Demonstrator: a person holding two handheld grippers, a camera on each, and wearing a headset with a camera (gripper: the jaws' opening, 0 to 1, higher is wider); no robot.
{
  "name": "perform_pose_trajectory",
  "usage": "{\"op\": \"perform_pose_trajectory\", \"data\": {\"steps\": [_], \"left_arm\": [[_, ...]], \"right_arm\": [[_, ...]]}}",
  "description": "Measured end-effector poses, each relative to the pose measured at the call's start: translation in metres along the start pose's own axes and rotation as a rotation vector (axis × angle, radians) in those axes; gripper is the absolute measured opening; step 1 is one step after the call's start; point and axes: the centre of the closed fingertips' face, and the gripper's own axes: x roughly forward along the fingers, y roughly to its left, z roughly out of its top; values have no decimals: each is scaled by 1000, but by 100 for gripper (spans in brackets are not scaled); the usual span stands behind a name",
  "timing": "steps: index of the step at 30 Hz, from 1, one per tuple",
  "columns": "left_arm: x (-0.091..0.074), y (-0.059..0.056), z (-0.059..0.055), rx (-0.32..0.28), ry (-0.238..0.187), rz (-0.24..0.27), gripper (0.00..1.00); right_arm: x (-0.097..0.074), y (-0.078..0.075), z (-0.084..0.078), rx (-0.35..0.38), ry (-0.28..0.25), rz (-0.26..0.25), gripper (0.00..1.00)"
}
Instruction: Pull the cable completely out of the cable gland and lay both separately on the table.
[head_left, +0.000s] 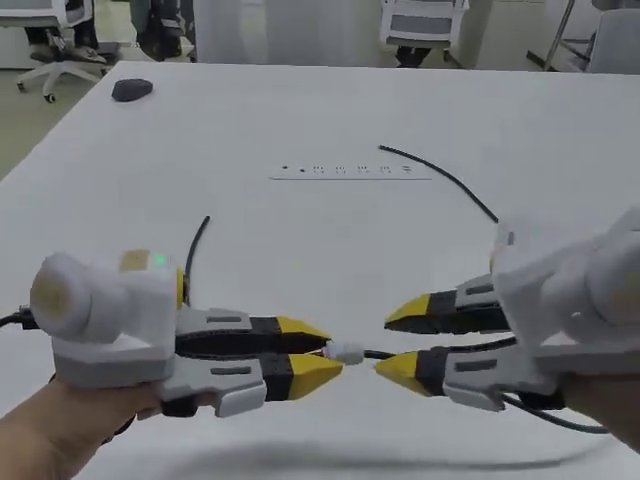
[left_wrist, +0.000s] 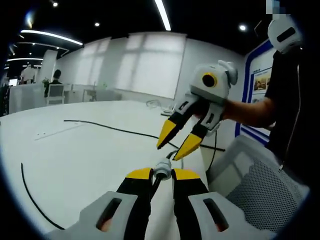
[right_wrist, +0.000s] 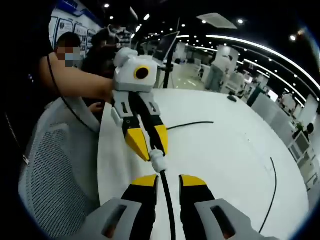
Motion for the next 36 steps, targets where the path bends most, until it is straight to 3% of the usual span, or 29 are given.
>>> {"op": "perform_pose_trajectory", "data": {"steps": [1,3,12,15,17,21,24,28,31,33,36], "left_arm": [[0,0,0,6,1,4,15],[0,-1,0,15,6,1,15],[4,-4,-4,20,26,-12,15],[5,-5,-3,34,25,-7,15],[7,-4,2,76,10,16,15],[-4,7,7,46,-19,48,15],[-8,10,4,51,-6,64,15],[-12,13,4,53,-4,78,15],[-14,16,4,52,-3,87,15],[-14,16,2,51,4,90,15],[-13,14,2,52,3,84,15]], "right_arm": [[2,0,1,-46,2,3,8],[5,5,0,-12,2,28,6],[8,14,-12,-72,67,57,0],[5,10,-13,14,49,9,0],[0,3,-14,90,35,-34,0],[-25,-24,-46,221,57,-175,0],[-45,-41,-85,226,120,-256,0],[-75,-57,-135,384,148,-373,0],[-91,-63,-170,482,192,-433,0],[-98,-62,-186,543,203,-441,0],[-103,-61,-188,548,187,-439,0]]}}
